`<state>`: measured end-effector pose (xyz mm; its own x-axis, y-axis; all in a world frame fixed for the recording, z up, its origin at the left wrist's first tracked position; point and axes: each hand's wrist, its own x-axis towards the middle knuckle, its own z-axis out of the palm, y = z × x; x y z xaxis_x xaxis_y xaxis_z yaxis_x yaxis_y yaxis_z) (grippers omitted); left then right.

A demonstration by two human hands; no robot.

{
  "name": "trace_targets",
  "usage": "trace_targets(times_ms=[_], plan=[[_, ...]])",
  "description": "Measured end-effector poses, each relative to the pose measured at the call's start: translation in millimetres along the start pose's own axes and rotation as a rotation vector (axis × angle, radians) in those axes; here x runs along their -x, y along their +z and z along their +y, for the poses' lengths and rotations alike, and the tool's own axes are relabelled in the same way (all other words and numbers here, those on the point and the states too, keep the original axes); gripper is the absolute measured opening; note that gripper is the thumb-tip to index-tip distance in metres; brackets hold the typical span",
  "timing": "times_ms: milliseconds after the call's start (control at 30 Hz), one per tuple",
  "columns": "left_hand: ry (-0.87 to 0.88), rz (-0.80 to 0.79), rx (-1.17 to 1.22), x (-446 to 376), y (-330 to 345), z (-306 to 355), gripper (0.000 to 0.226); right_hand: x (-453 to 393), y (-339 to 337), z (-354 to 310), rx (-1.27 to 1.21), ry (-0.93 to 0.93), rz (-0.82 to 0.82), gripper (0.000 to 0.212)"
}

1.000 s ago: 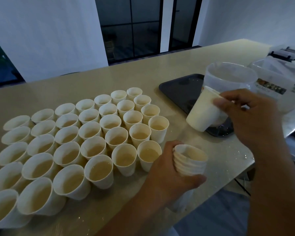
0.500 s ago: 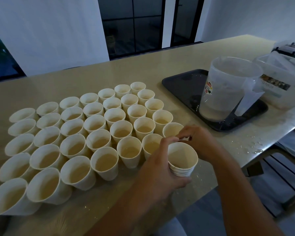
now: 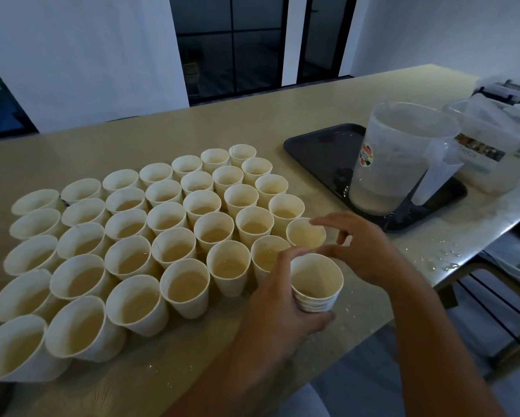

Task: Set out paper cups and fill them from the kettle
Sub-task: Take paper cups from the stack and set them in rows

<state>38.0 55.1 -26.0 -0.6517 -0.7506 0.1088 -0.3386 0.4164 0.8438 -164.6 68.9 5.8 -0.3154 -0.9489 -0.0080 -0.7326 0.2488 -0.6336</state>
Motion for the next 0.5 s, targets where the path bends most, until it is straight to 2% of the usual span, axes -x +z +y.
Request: trace_targets(times_ms=[233,500], plan=[[0.022,0.003,-0.068,-7.0,8.1,9.6,0.089,17.9,-13.0,6.8,-0.157,-0.017,0.349,0.034],[0.067,-0.079,-0.372,-16.4,-6.8,31.0,0.099,21.8,-22.6,11.5,-0.269,0.0,0.474,0.029]])
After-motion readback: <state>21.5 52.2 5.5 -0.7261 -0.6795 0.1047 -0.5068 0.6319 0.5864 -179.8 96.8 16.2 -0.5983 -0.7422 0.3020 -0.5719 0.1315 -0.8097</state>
